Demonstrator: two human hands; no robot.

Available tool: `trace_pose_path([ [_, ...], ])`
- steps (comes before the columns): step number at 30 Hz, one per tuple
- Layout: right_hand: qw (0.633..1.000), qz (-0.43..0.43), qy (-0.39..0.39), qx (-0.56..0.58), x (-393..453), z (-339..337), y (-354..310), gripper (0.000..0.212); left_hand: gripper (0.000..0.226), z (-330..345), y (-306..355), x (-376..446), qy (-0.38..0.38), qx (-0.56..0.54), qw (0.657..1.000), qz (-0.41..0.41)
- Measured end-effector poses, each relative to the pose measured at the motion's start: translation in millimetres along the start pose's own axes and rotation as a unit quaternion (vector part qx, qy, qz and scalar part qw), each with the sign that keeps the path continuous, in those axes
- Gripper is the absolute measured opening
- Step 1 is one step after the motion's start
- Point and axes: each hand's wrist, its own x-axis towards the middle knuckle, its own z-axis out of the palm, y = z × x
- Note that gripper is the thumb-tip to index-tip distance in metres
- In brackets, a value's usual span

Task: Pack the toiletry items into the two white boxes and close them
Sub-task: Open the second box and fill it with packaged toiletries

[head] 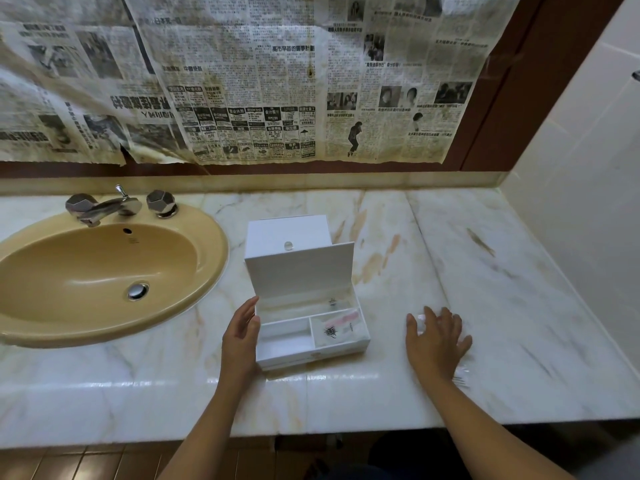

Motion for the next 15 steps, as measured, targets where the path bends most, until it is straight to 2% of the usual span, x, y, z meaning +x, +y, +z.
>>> trace_pose_path([
  [8,0.991,-0.005,-0.084,0.104,0.1,6.7,-54.6,0.047,0.033,-0.5,-0.3,1.2,0.004,0.001,1.000,-0.004],
  [12,0.968,0.012,-0.137,0.211,3.9,0.9,-69.9,0.042,0.032,-0.2,0.1,1.2,0.007,0.003,1.000,-0.003],
  [15,0.956,0.019,-0.141,0.258,6.0,-8.4,-75.0,0.037,0.032,-0.4,-0.4,1.9,0.007,0.007,1.000,-0.004],
])
